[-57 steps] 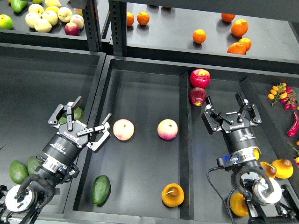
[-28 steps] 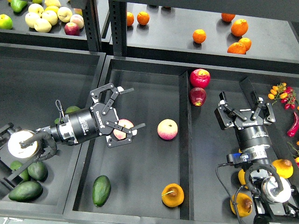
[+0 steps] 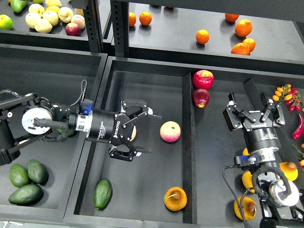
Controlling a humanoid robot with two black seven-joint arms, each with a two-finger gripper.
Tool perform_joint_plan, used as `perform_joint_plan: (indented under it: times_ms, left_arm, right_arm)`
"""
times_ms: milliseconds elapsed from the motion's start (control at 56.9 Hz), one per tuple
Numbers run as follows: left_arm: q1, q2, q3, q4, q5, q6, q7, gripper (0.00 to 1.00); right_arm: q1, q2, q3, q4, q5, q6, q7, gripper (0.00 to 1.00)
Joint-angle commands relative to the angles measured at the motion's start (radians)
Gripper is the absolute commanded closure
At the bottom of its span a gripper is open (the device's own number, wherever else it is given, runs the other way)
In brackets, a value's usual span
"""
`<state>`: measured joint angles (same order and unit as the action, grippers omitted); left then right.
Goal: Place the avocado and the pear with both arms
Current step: 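Lower the left gripper down onto the green avocado nearest the robot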
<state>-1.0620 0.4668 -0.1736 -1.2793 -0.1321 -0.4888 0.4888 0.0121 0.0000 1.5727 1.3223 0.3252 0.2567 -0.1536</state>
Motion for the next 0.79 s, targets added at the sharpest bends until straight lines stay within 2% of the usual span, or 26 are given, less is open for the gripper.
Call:
perform_joint_plan:
  times_ms: [0, 123, 264, 440, 774]
  left_arm:
    - [-0.111, -0.011, 0.169, 0.001, 0.005, 0.0, 0.0, 0.01]
    - [-0.205, -0.069, 0.342, 0.023, 0.005, 0.0, 0.0, 0.01]
    - [-0.24, -0.166, 0.48, 0.075, 0.083, 0.0, 0.0, 0.01]
    - [-0.273, -0.267, 0.614, 0.103, 0.147, 0.0, 0.0, 0.01]
    - [-0.342, -0.422, 0.786, 0.167, 0.14, 0.0, 0.0, 0.01]
  right_arm:
    - [-0.001, 0.0, 0.001, 0.0, 0.0, 0.018, 0.0, 0.0]
    - [0.0, 0.0, 0.009, 0.0, 0.0, 0.024, 0.0, 0.0]
    - [0.0, 0.0, 0.044, 0.0, 0.0, 0.023, 0.002, 0.0]
    - [0.0, 0.0, 0.062, 0.0, 0.015, 0.023, 0.002, 0.0]
    - [-0.004, 0.0, 0.073, 0.0, 0.02, 0.023, 0.0, 0.0]
